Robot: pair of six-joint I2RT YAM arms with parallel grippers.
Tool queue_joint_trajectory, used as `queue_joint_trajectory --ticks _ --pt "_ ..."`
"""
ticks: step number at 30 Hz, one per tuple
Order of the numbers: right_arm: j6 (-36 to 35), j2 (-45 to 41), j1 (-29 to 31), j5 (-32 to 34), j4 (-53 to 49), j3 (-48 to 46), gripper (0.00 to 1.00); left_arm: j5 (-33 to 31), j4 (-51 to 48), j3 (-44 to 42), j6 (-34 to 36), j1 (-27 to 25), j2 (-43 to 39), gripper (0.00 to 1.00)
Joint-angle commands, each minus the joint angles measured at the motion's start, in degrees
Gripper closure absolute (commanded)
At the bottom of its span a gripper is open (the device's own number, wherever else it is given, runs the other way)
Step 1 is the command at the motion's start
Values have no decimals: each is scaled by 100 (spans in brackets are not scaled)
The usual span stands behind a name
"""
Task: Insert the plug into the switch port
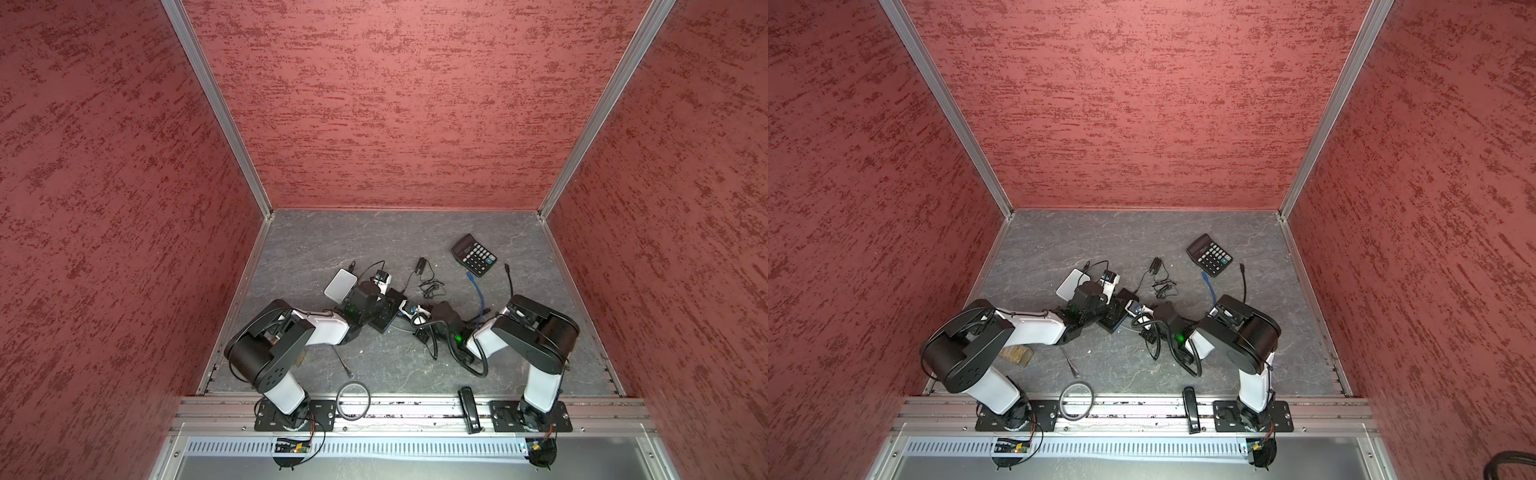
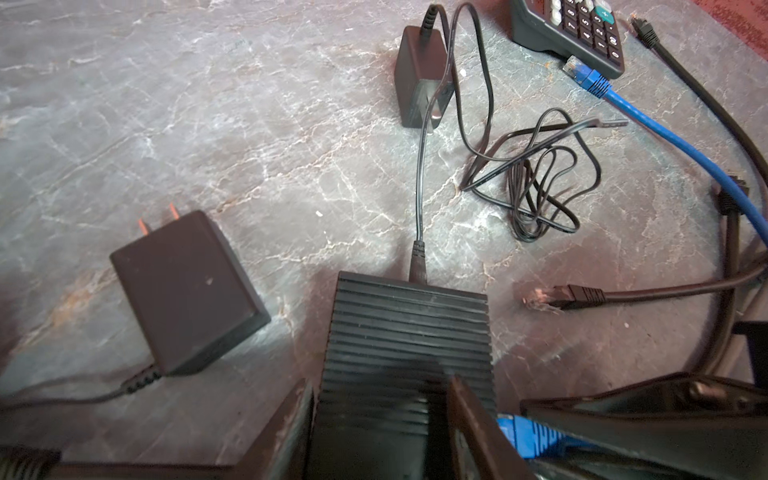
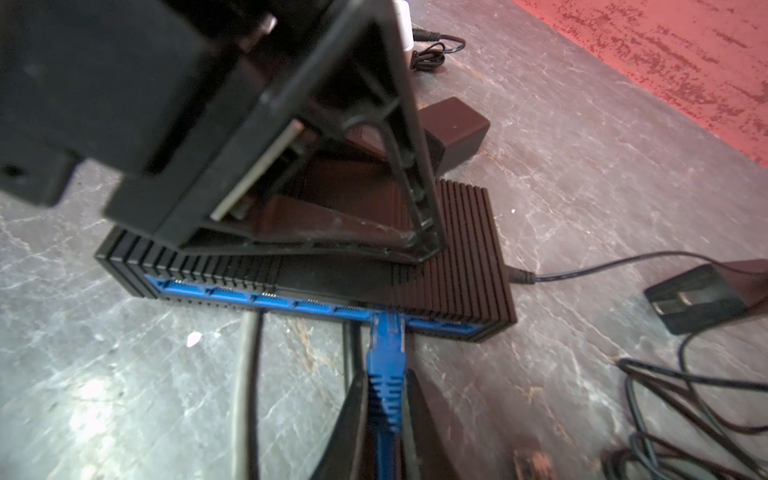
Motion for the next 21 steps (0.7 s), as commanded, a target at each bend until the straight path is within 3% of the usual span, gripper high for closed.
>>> queue_joint_trajectory --ticks 1,8,12,21 --pt "-133 227 194 -555 687 626 99 2441 -214 9 -108 -636 281 49" --pt "54 226 195 -662 625 524 96 1385 -250 -240 -419 -519 -43 48" --pt "123 151 194 -497 442 472 86 577 -606 -248 -565 -347 -273 47" --pt "335 -149 194 219 46 319 65 190 -977 -68 -461 -197 -401 44"
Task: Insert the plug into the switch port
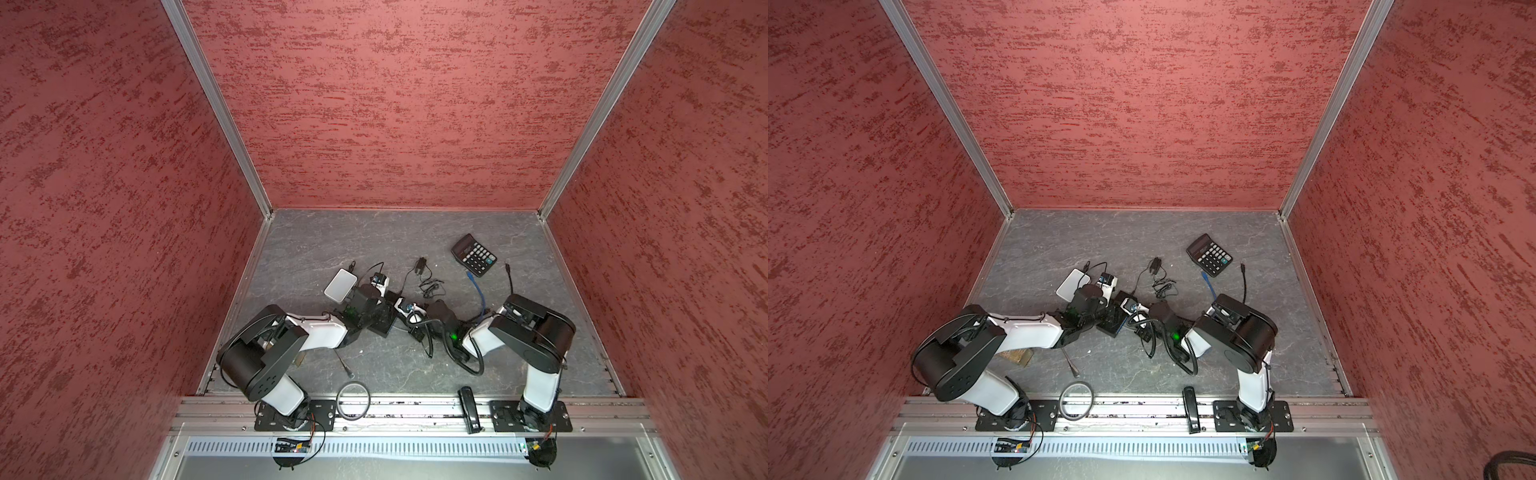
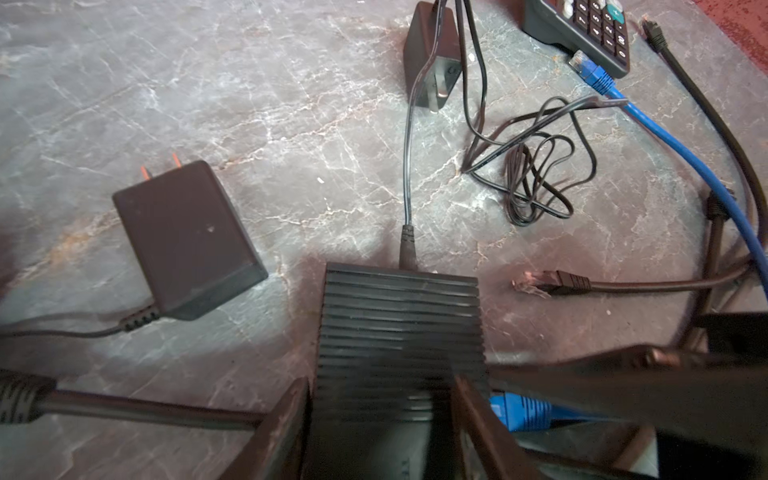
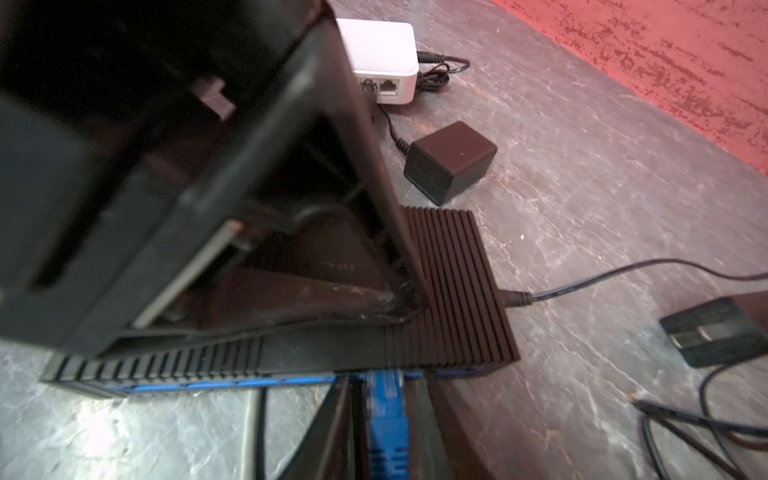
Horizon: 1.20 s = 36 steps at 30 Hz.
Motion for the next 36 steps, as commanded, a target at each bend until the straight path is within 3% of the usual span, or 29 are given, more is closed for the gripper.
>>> queue_joint_trajectory --ticks 1,11,17,21,29,32,36 --pt "159 -234 77 190 214 34 63 337 -519 102 -4 -105 -26 43" --pt "368 -1096 -103 320 -67 -388 50 34 -893 276 61 126 -418 40" --pt "535 -1736 -299 216 -1340 -163 51 -6 -1154 381 158 378 -797 36" --pt "909 -2162 -683 -4 -2448 104 59 -1 -1182 432 266 443 -1055 28" --pt "-240 -2885 -1016 22 -5040 954 62 336 -1065 484 398 339 -1241 13" --pt "-829 -2986 -1165 -107 -5549 986 64 193 -882 395 523 155 -1238 0" --pt "-1155 -2944 -1362 -320 -5865 876 68 40 -740 329 674 -54 -1220 0"
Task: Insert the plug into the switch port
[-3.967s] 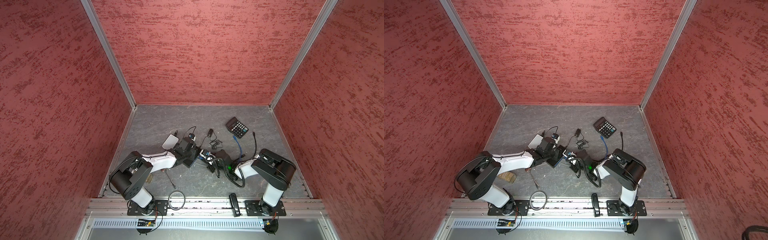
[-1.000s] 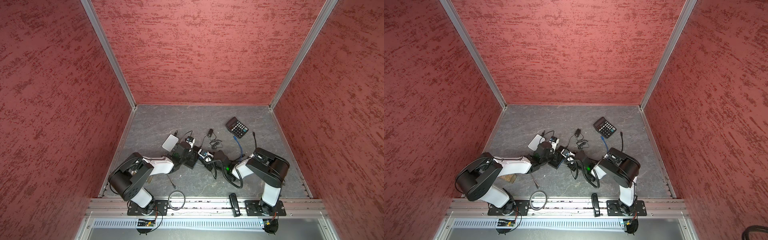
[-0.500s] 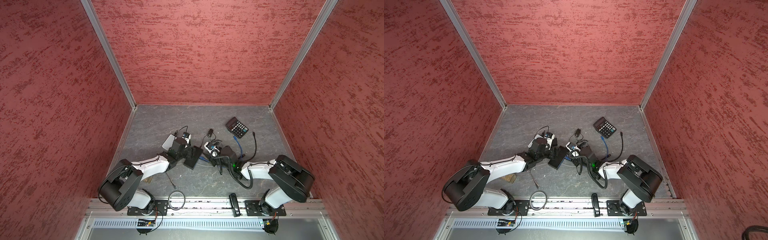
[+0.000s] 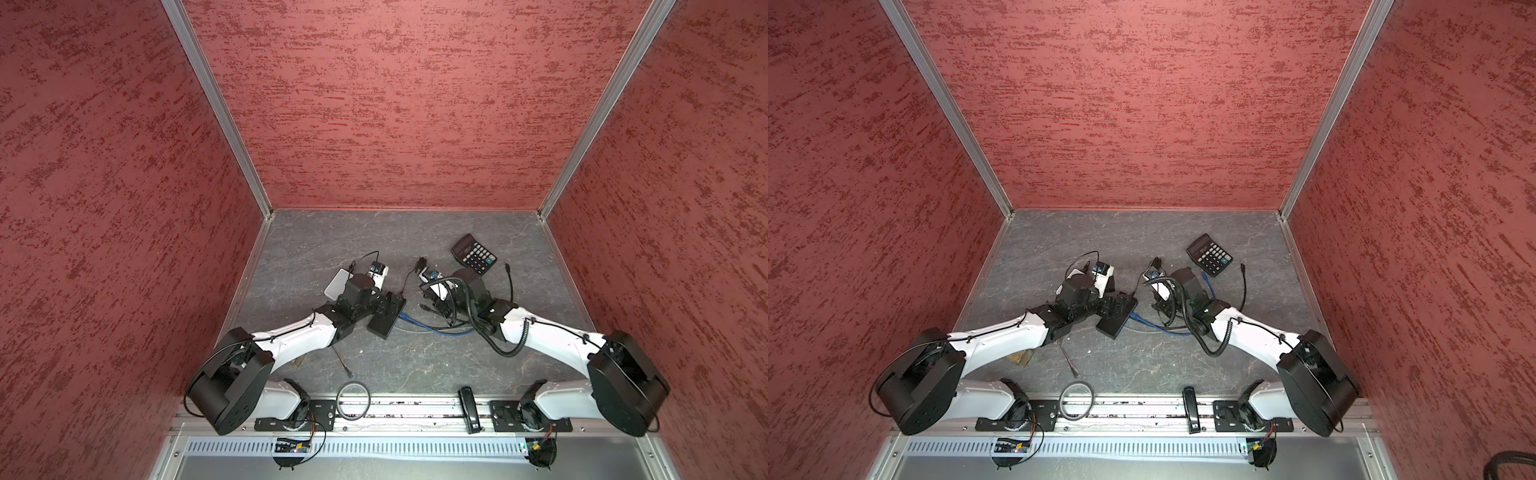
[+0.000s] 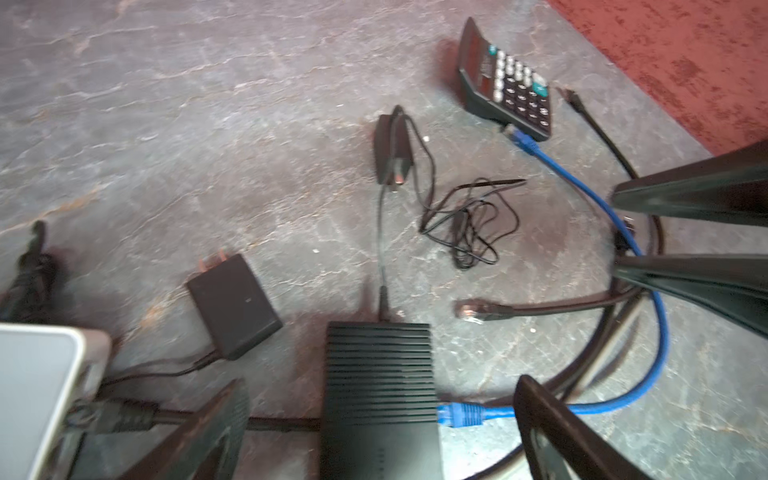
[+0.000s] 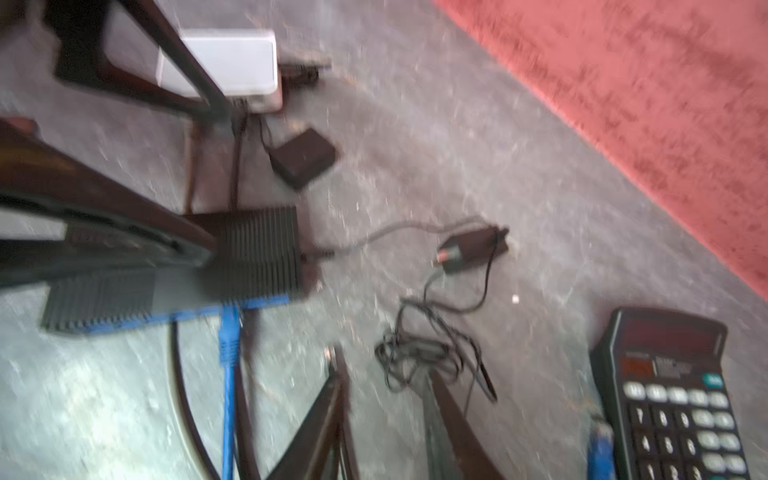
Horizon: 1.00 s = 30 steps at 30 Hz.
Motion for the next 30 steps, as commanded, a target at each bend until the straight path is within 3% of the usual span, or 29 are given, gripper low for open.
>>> queue_joint_trajectory --ticks 1,10,19,30 --pt "-591 52 -127 -296 -810 -122 68 -108 256 -73 231 -145 -37 0" --pt "-1102 442 -193 -644 -979 -198 70 -499 940 -415 782 -580 -199 0" --pt "-1142 1176 -320 -633 -1226 149 71 -474 1217 -894 713 -472 -692 0" --pt "-1139 1221 -491 -670 -975 123 72 -438 1236 -1085 726 -344 -924 0"
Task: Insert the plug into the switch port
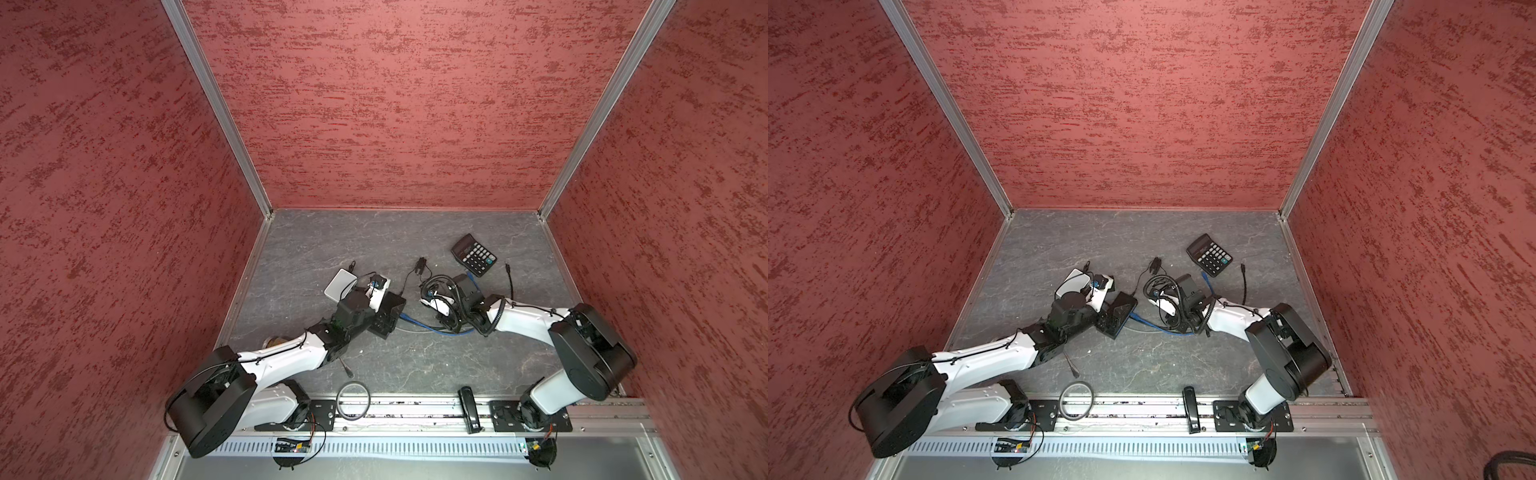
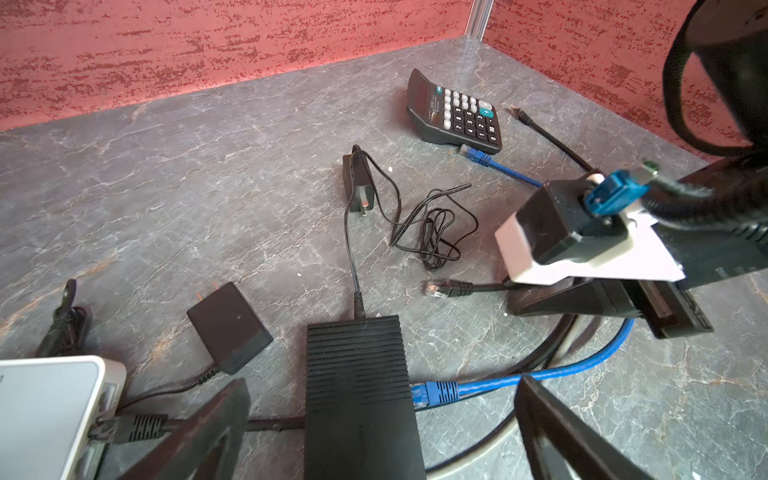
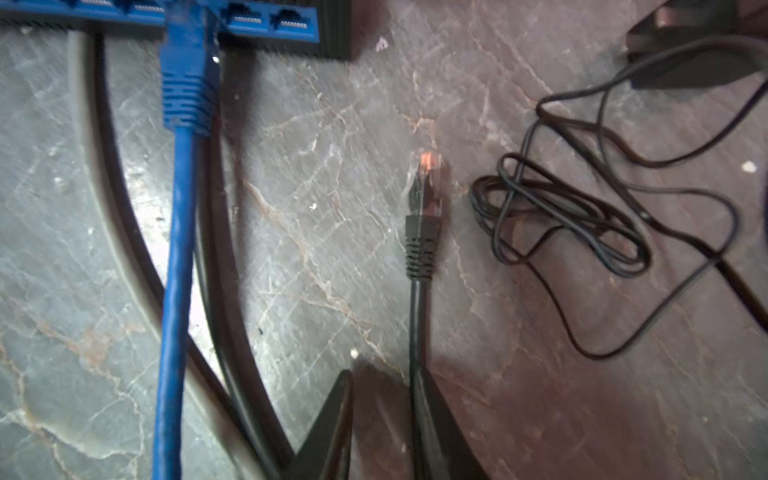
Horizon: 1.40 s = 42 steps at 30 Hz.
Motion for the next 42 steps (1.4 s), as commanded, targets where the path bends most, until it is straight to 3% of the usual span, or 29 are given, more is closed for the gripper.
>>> queue_joint_trajectory --ticks 1,12,26,36,42 --pt "-116 -17 -78 -53 79 42 72 -14 192 -62 81 55 -98 0" --pt "-149 -202 -122 -94 374 -20 71 165 320 -69 171 69 33 0" --pt "-198 303 -252 -262 64 225 72 521 1262 -396 677 34 130 0" --pt "-617 485 -366 -632 -220 487 98 544 1660 -554 1384 36 183 0" --pt "-927 197 -555 -1143 -499 628 100 714 1380 -431 2366 52 133 0"
